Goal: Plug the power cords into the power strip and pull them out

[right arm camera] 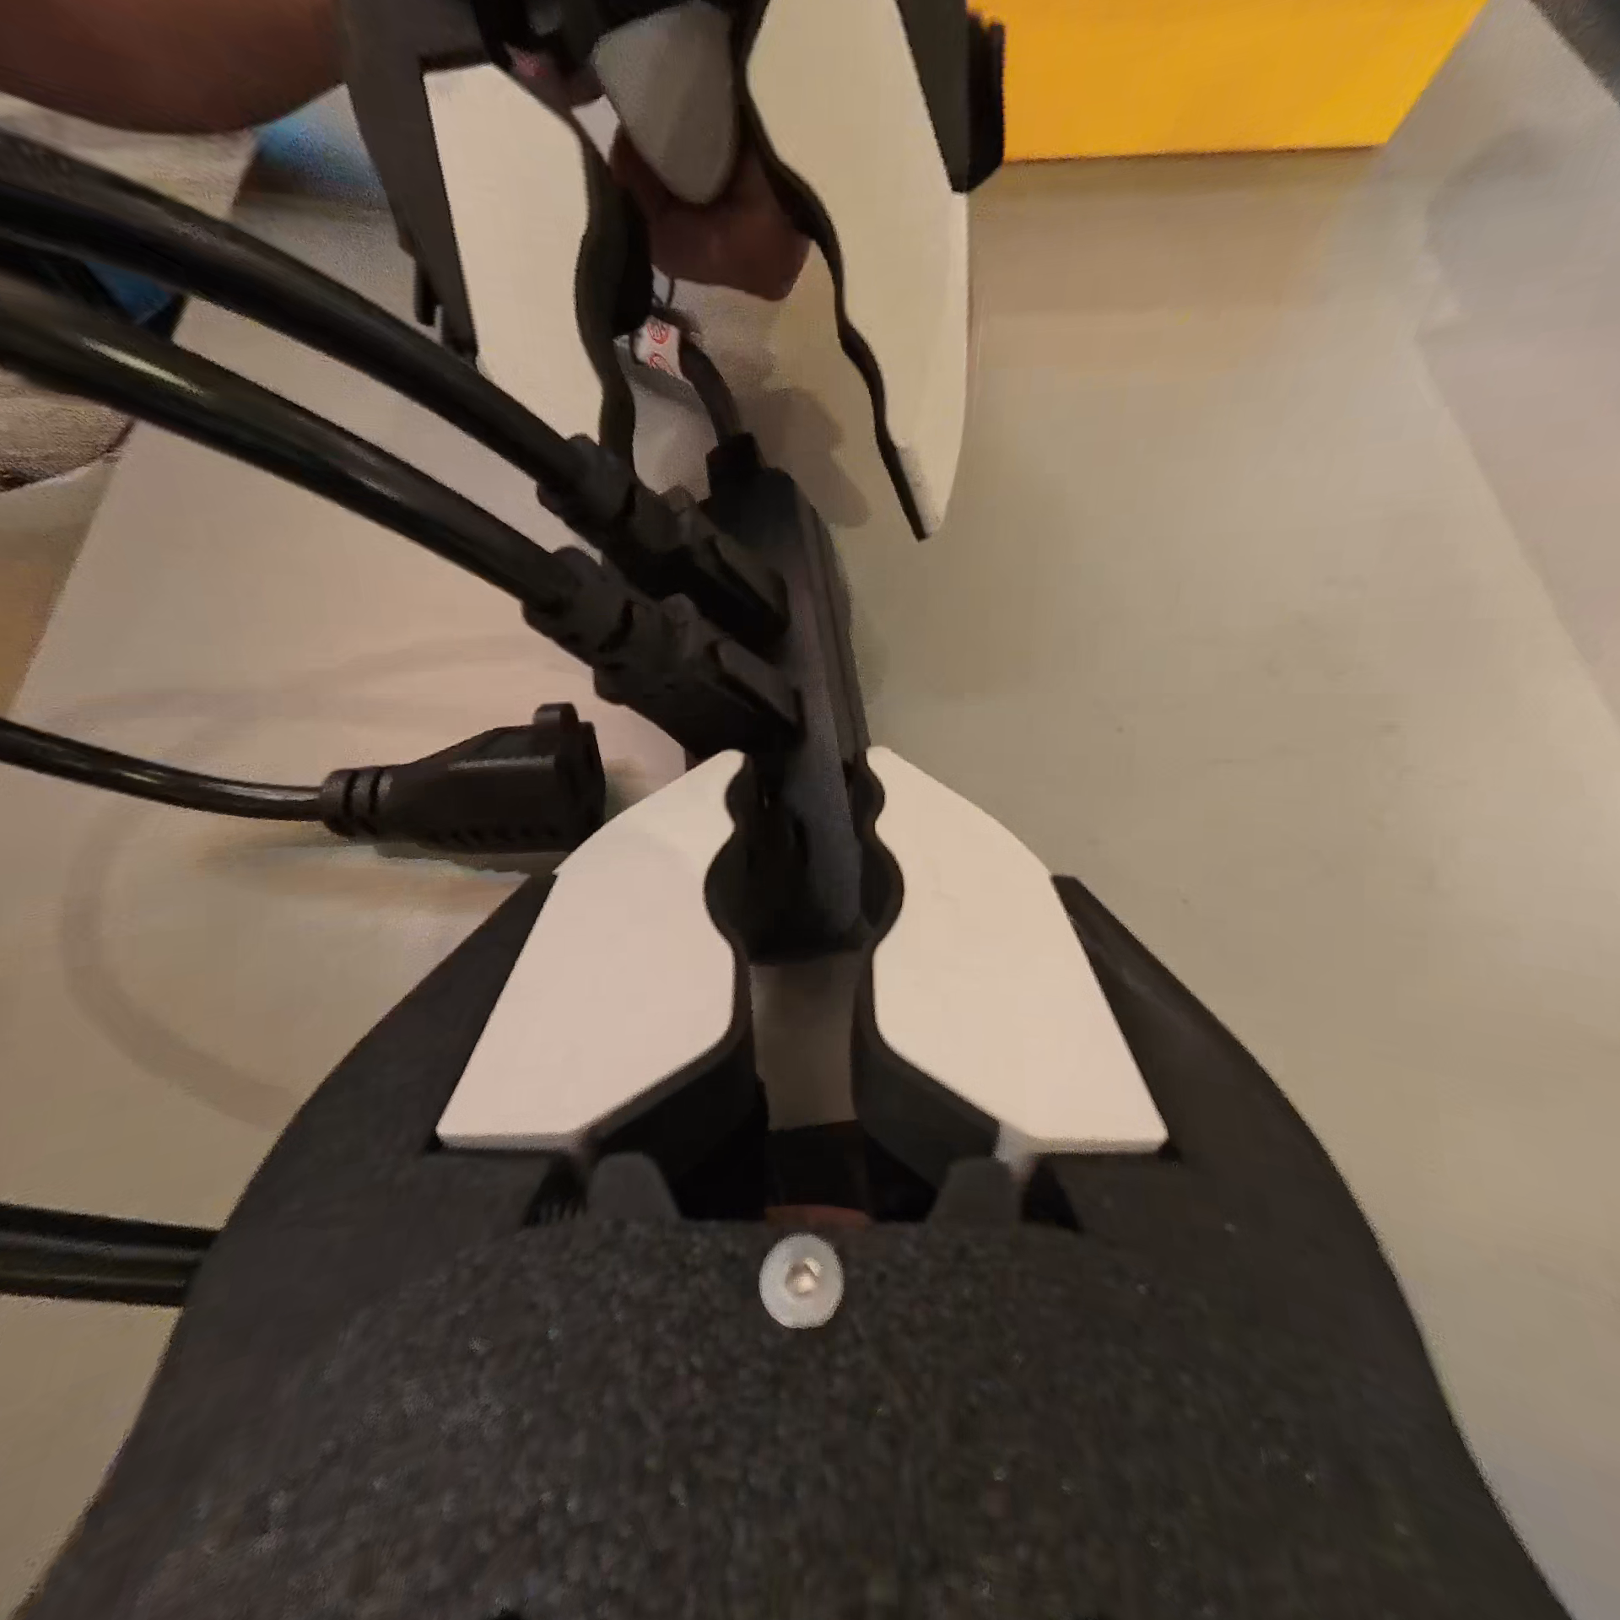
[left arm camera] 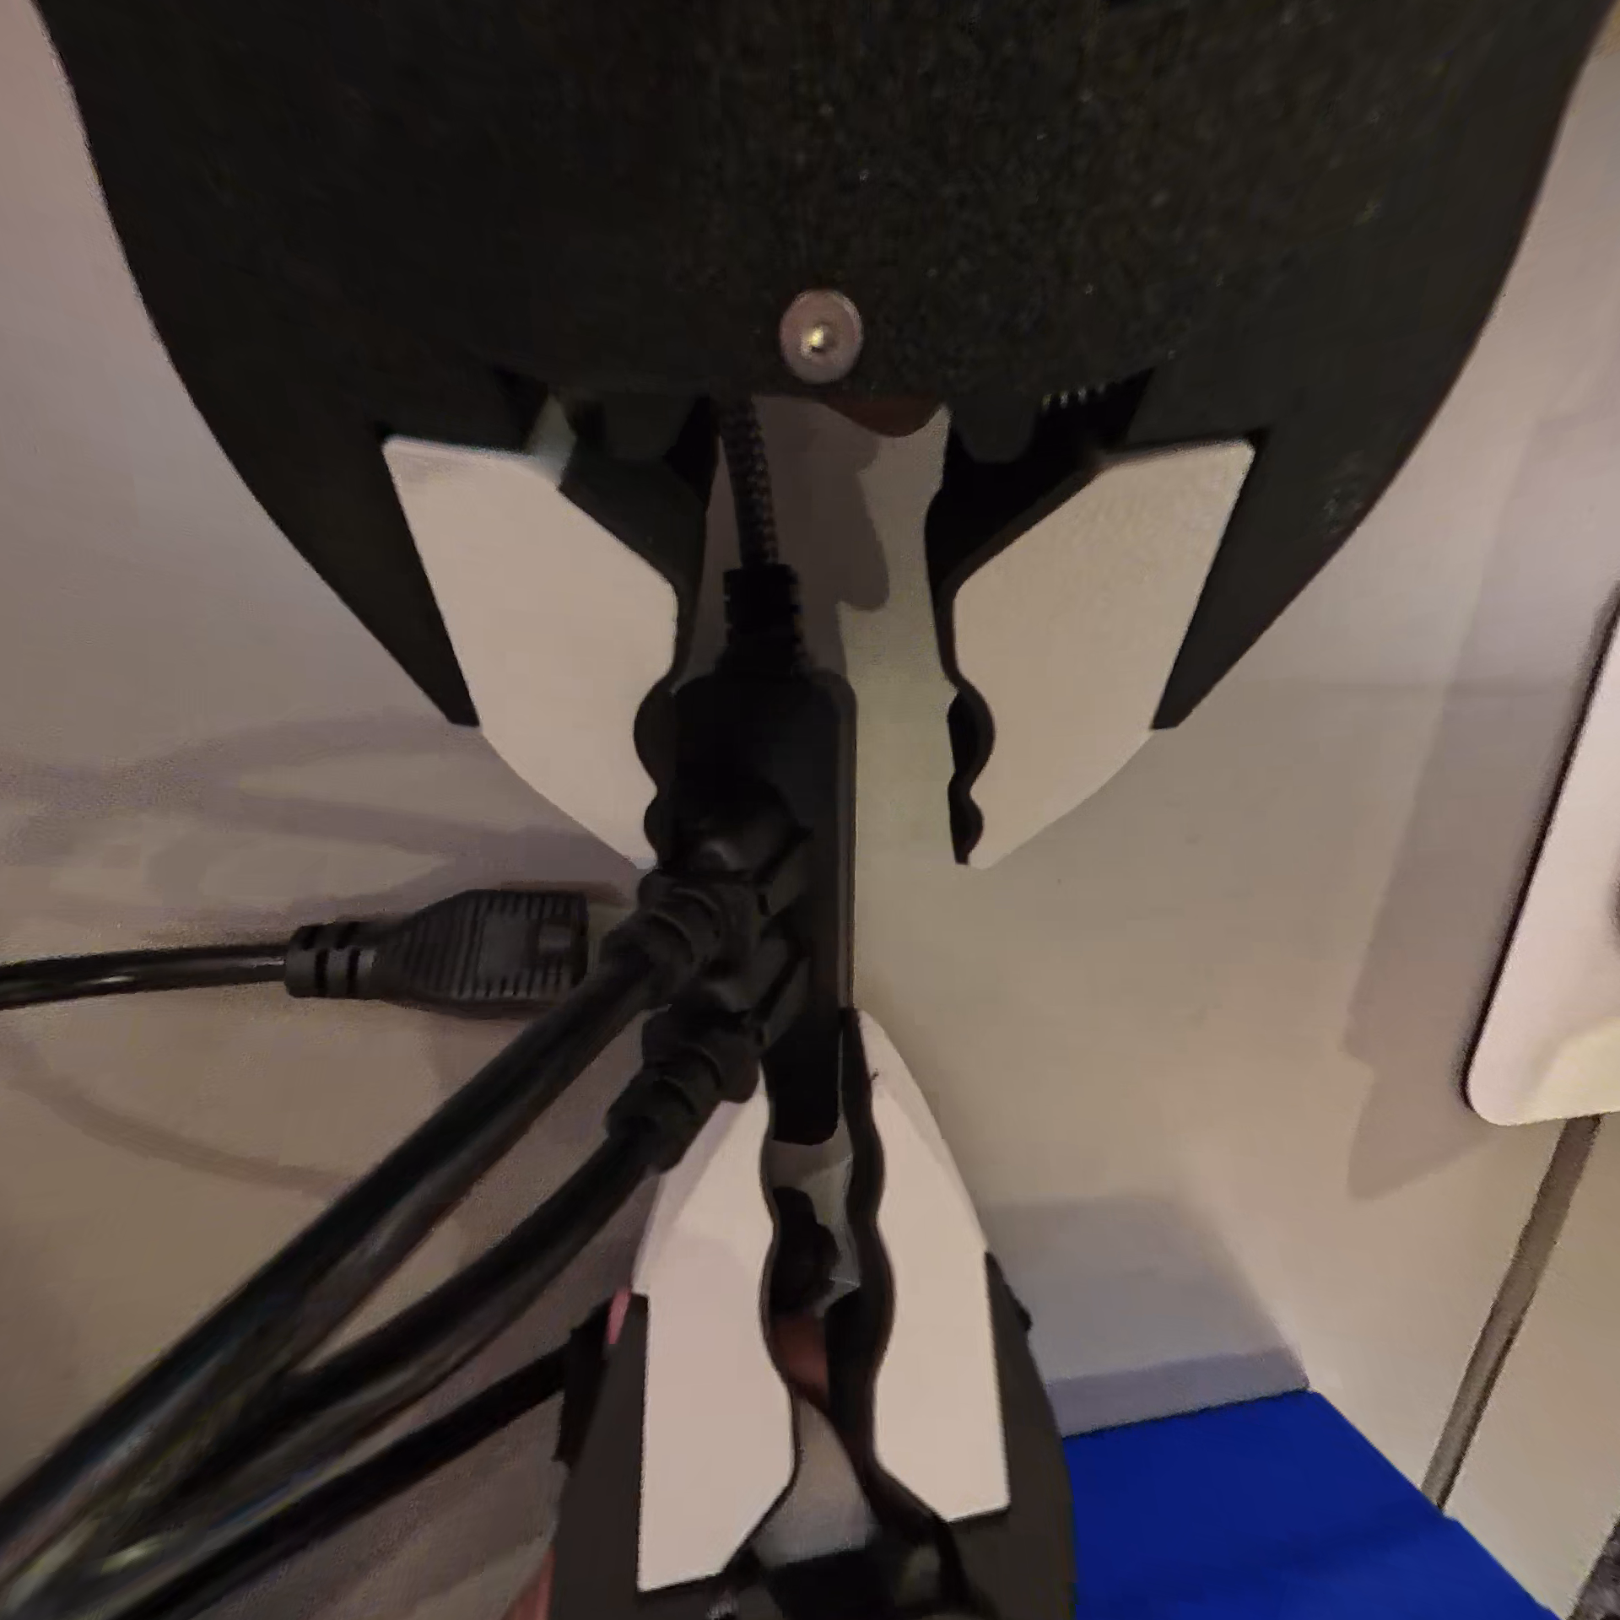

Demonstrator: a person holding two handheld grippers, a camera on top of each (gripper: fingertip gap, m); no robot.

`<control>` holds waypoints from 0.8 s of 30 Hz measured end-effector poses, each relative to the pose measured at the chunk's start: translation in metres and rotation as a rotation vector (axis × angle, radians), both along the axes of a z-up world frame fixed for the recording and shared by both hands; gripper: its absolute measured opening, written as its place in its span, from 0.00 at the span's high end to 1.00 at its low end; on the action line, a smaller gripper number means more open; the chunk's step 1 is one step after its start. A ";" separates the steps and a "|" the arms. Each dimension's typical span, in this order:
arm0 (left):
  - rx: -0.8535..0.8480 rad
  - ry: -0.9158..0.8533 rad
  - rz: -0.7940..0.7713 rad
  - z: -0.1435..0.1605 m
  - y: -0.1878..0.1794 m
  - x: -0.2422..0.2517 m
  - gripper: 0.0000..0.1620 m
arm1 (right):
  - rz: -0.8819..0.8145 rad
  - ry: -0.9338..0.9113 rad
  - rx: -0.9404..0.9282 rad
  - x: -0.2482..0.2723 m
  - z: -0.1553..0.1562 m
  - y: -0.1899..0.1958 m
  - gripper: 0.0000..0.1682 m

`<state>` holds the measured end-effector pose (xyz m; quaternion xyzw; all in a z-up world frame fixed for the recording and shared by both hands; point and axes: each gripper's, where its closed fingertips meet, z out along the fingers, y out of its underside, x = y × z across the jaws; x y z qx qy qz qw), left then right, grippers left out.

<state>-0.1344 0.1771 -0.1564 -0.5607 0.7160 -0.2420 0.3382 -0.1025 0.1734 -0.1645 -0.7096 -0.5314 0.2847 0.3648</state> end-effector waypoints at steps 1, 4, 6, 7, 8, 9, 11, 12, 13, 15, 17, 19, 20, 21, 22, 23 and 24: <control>0.037 0.012 0.005 0.001 -0.002 0.001 0.65 | 0.022 -0.003 -0.006 -0.001 0.000 -0.001 0.87; 0.154 0.086 0.063 0.001 0.006 -0.006 0.64 | 0.055 -0.059 0.016 0.000 -0.003 0.002 0.82; 0.155 0.131 0.111 0.001 0.013 -0.016 0.67 | 0.067 -0.076 -0.007 0.000 -0.001 0.005 0.82; 0.150 0.137 0.147 0.003 0.017 -0.021 0.70 | 0.064 -0.071 -0.004 0.001 0.002 0.007 0.82; 0.144 0.142 0.183 0.005 0.021 -0.027 0.71 | 0.054 -0.056 0.001 0.001 0.007 0.010 0.82; 0.132 0.152 0.210 0.008 0.023 -0.033 0.72 | 0.032 -0.038 0.009 0.003 0.012 0.013 0.84; 0.127 0.169 0.263 0.018 0.026 -0.046 0.75 | -0.009 0.006 0.003 0.005 0.021 0.015 0.85; 0.114 0.165 0.272 0.027 0.023 -0.049 0.76 | 0.002 0.010 -0.018 0.004 0.022 0.010 0.85; 0.090 0.147 0.277 0.039 0.018 -0.048 0.79 | 0.011 0.001 -0.033 0.004 0.022 0.004 0.84; 0.006 0.093 0.242 0.070 -0.002 -0.036 0.77 | 0.035 -0.003 -0.028 0.002 0.021 -0.009 0.84; -0.040 0.056 0.196 0.101 -0.022 -0.014 0.78 | 0.045 -0.020 0.014 0.002 0.017 -0.019 0.84; -0.057 0.132 0.179 0.112 -0.035 0.009 0.76 | 0.037 -0.065 0.059 0.000 0.010 -0.018 0.83; -0.052 0.207 0.163 0.110 -0.040 0.019 0.73 | 0.033 -0.099 0.075 -0.002 0.005 -0.014 0.83; -0.052 0.288 0.137 0.106 -0.044 0.028 0.73 | 0.041 -0.129 0.075 -0.003 0.001 -0.011 0.83; -0.058 0.372 0.119 0.099 -0.047 0.034 0.72 | 0.055 -0.123 0.076 -0.006 0.001 -0.010 0.85; -0.073 0.455 0.106 0.091 -0.048 0.038 0.72 | 0.064 -0.123 0.087 -0.007 0.000 -0.007 0.87; -0.084 0.532 0.101 0.083 -0.048 0.039 0.71 | 0.053 -0.132 0.103 -0.004 -0.002 -0.002 0.96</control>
